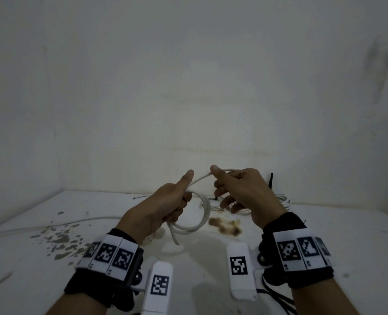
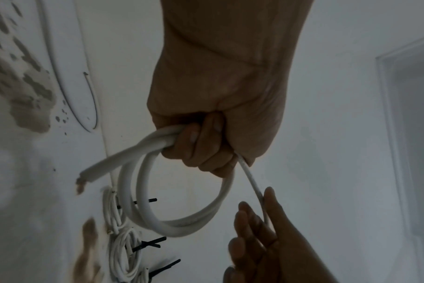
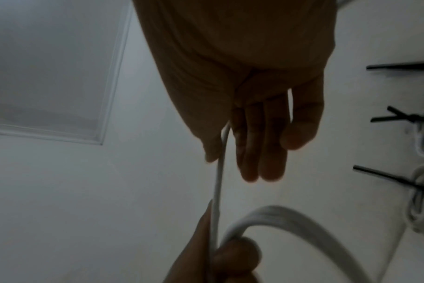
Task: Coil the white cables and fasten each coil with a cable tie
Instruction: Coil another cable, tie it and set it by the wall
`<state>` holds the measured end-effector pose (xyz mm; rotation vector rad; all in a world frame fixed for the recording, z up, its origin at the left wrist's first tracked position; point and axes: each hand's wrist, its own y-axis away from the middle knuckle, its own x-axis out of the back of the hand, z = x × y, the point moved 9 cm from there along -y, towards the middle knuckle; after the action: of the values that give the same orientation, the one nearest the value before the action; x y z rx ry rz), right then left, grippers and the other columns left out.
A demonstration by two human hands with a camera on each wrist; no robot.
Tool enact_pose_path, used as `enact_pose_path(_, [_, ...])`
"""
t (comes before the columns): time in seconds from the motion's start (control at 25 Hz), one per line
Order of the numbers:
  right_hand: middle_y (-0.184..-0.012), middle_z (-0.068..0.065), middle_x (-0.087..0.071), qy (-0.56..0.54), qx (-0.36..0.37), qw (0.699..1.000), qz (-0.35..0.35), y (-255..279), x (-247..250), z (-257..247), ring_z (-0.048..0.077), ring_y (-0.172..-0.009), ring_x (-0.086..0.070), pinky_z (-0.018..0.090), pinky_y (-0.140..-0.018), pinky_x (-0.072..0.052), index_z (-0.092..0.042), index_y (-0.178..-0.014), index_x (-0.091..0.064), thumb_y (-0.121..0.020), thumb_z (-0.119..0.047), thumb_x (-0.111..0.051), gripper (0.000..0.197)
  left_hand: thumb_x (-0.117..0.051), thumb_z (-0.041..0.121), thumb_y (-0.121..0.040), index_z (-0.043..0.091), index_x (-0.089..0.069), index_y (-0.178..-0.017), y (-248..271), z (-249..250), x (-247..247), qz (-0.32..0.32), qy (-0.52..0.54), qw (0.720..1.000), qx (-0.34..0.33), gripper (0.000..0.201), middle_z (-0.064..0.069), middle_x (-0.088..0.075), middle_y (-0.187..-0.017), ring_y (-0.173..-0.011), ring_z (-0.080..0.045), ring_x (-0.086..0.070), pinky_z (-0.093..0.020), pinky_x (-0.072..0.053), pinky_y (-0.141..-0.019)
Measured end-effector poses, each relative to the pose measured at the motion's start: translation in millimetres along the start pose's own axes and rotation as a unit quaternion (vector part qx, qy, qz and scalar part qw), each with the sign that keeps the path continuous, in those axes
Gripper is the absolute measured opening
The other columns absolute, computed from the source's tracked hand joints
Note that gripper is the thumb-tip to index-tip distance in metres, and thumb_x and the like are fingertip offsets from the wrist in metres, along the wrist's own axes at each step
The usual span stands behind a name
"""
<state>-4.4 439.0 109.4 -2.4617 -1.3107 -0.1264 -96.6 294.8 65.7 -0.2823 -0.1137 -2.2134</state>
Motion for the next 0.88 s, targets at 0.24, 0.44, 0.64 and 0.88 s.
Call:
enact_pose_path(0.24, [-0.073, 0.014, -0.071, 0.110, 0.003, 0.989, 0.097, -10, 46, 18, 0.022, -0.047, -0.060, 0.030, -0.046, -0.047, -0.011, -0.080, -0.049, -0.073, -0.027, -0.087, 0.042, -0.041, 0.052, -0.099, 0.023, -0.029, -0.061, -3, 6, 27, 0.023, 0.202, 0.979, -0.007, 0.050, 0.007, -0.014, -0.047, -0.035, -0.009, -0.011, -0.023, -0.011, -0.042])
enact_pose_path(0.44, [-0.082, 0.010, -0.074, 0.172, -0.086, 0.973, -0.130, -7, -12, 57, 0.020, -0.054, -0.065, 0.032, -0.052, -0.055, -0.020, -0.111, -0.055, -0.090, -0.033, -0.072, 0.030, -0.041, 0.049, -0.099, 0.022, -0.030, -0.057, -3, 13, 13, -0.018, 0.265, 0.964, -0.010, 0.051, 0.008, -0.015, -0.041, -0.030, -0.007, -0.012, -0.017, -0.013, -0.035])
enact_pose_path(0.64, [-0.084, 0.014, -0.073, 0.097, -0.054, 0.989, -0.096, -8, -22, 47, 0.021, -0.056, -0.064, 0.032, -0.051, -0.052, -0.002, -0.105, -0.063, -0.106, -0.029, -0.043, 0.033, -0.040, 0.047, -0.100, 0.022, -0.031, -0.058, -4, 11, 14, 0.004, 0.276, 0.961, -0.010, 0.049, 0.008, -0.015, -0.042, -0.031, -0.007, -0.012, -0.017, -0.015, -0.034])
enact_pose_path(0.88, [-0.084, 0.011, -0.072, -0.126, -0.055, 0.985, -0.109, 3, -47, 16, 0.025, -0.072, -0.063, 0.035, -0.061, -0.054, -0.002, -0.093, -0.074, -0.106, -0.044, -0.037, 0.058, -0.035, 0.044, -0.100, 0.020, -0.036, -0.061, -5, -2, 17, 0.142, 0.253, 0.957, -0.018, 0.046, 0.006, -0.022, -0.045, -0.037, -0.011, -0.016, -0.022, -0.019, -0.038])
